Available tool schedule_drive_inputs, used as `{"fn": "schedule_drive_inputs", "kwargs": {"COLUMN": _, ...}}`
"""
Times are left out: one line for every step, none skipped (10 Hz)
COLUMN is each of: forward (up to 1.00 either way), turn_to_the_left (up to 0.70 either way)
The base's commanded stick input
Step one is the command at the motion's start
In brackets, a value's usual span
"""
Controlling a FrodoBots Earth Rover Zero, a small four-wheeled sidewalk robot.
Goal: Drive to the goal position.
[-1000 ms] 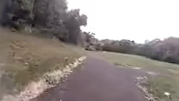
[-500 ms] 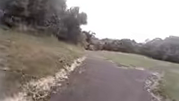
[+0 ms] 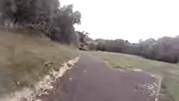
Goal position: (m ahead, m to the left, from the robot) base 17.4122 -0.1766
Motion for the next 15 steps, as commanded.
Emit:
{"fn": "schedule_drive_inputs", "kwargs": {"forward": 1.00, "turn_to_the_left": 0.00}}
{"fn": "schedule_drive_inputs", "kwargs": {"forward": 1.00, "turn_to_the_left": 0.00}}
{"fn": "schedule_drive_inputs", "kwargs": {"forward": 1.00, "turn_to_the_left": 0.00}}
{"fn": "schedule_drive_inputs", "kwargs": {"forward": 1.00, "turn_to_the_left": 0.00}}
{"fn": "schedule_drive_inputs", "kwargs": {"forward": 1.00, "turn_to_the_left": 0.00}}
{"fn": "schedule_drive_inputs", "kwargs": {"forward": 1.00, "turn_to_the_left": 0.00}}
{"fn": "schedule_drive_inputs", "kwargs": {"forward": 1.00, "turn_to_the_left": 0.00}}
{"fn": "schedule_drive_inputs", "kwargs": {"forward": 1.00, "turn_to_the_left": 0.00}}
{"fn": "schedule_drive_inputs", "kwargs": {"forward": 1.00, "turn_to_the_left": 0.00}}
{"fn": "schedule_drive_inputs", "kwargs": {"forward": 1.00, "turn_to_the_left": 0.00}}
{"fn": "schedule_drive_inputs", "kwargs": {"forward": 1.00, "turn_to_the_left": 0.00}}
{"fn": "schedule_drive_inputs", "kwargs": {"forward": 1.00, "turn_to_the_left": 0.00}}
{"fn": "schedule_drive_inputs", "kwargs": {"forward": 1.00, "turn_to_the_left": 0.00}}
{"fn": "schedule_drive_inputs", "kwargs": {"forward": 1.00, "turn_to_the_left": 0.00}}
{"fn": "schedule_drive_inputs", "kwargs": {"forward": 1.00, "turn_to_the_left": 0.00}}
